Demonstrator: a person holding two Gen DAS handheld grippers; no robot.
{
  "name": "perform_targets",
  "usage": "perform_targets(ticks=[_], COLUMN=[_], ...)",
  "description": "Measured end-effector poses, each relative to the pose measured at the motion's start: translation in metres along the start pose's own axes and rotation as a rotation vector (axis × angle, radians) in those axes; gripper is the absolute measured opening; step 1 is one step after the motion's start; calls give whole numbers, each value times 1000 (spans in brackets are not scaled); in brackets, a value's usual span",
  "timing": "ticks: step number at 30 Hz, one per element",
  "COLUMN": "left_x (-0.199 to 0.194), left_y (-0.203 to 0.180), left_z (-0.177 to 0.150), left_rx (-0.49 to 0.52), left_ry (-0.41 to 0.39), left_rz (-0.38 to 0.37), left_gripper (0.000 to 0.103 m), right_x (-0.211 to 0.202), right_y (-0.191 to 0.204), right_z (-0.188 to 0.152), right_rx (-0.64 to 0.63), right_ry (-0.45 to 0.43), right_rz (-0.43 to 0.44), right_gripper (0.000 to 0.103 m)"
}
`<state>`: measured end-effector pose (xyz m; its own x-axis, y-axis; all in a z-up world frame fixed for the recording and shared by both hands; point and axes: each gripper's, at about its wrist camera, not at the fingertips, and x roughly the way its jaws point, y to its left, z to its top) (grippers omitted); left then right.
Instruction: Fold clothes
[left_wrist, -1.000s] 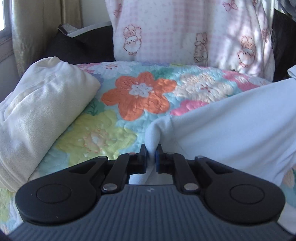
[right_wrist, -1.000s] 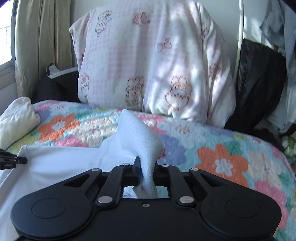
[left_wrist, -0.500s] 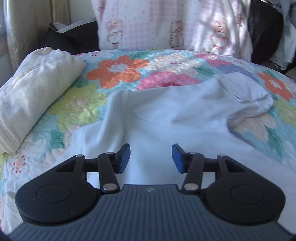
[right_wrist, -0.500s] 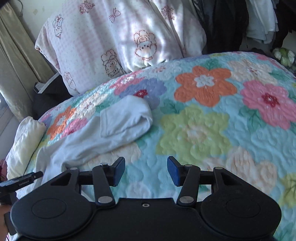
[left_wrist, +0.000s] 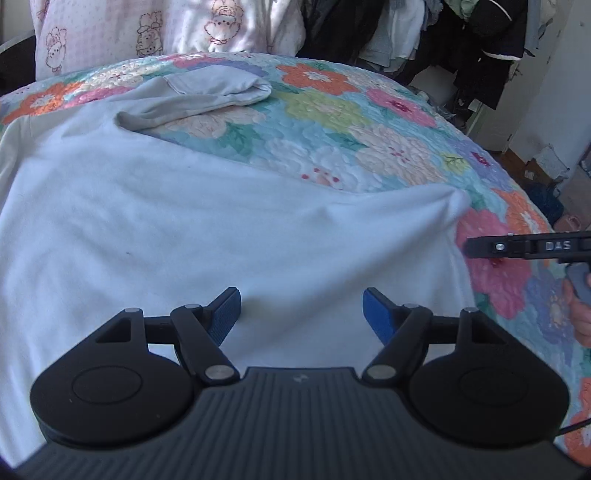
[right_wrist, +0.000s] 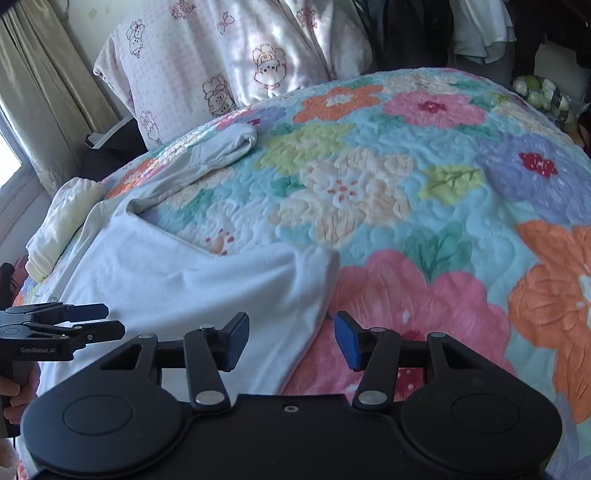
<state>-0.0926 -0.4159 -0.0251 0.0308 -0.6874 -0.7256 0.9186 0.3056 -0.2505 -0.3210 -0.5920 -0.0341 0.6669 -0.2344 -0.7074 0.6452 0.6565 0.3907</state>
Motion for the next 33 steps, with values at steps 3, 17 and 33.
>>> perform_targets(ticks=[3,17,33], left_x=[6,12,29], left_y=[-42,-65,-102], left_z=[-25,-43,-63], left_rx=[84,55,243], left_ry=[25,37,51], left_rz=[-174,-215,-40], left_gripper=[72,73,48], right_x=[11,-35,-37], right_y=[-10,3,11], right_z=[-11,-30,-29], right_rx=[91,52,211], right_ry=[7,-23,-145], right_rz=[81,99,158], right_gripper=[57,7,8])
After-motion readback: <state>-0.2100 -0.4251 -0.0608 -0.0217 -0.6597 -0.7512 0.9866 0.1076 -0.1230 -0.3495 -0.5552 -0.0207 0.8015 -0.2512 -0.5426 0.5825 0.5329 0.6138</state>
